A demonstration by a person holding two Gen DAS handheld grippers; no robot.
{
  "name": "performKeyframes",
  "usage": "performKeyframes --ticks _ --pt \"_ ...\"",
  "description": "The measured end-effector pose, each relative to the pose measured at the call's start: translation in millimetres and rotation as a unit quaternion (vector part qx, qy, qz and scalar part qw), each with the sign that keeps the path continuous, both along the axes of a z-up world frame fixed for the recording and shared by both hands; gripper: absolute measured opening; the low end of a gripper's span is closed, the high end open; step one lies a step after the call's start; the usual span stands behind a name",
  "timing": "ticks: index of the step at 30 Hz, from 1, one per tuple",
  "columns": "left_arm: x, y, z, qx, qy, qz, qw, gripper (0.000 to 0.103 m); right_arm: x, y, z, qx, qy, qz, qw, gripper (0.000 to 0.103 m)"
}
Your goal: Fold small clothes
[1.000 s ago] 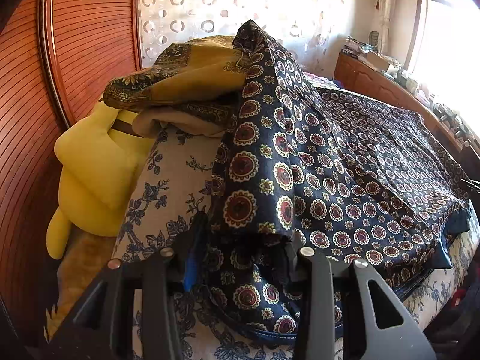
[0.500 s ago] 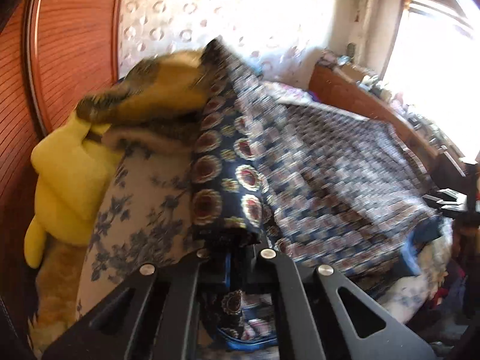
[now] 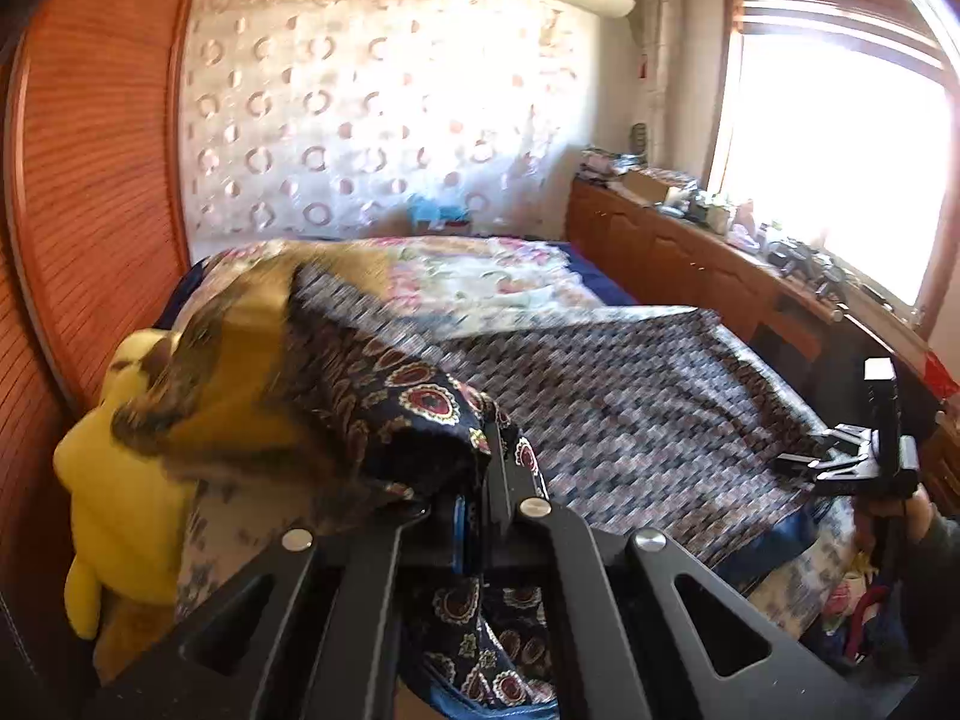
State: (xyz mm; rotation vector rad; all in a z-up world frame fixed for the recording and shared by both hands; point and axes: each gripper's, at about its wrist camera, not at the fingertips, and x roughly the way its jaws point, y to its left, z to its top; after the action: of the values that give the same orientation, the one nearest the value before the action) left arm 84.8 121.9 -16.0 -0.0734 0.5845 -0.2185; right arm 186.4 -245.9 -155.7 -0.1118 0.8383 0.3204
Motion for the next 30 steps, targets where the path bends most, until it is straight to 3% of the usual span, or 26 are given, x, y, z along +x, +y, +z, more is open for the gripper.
performKeyframes --ticks 11,23,26,30 --pt "36 -102 37 0.027 -0.024 -0.097 0.9947 0.000 -10 -18 12 0.038 -0.027 -0.018 0.999 0.074" --pt "61 -220 72 0.047 -0.031 -0.202 0.9778 0.000 -45 -71 37 0.078 -0.062 -0.041 0.994 0.074" --pt "63 -233 69 0.048 -0.013 -0.220 0.9742 0.006 -51 -77 37 0.080 -0.064 -0.040 0.994 0.074" --pt "62 -239 59 0.060 0.010 -0.231 0.9710 0.022 -57 -81 33 0.076 -0.061 -0.040 0.994 0.074"
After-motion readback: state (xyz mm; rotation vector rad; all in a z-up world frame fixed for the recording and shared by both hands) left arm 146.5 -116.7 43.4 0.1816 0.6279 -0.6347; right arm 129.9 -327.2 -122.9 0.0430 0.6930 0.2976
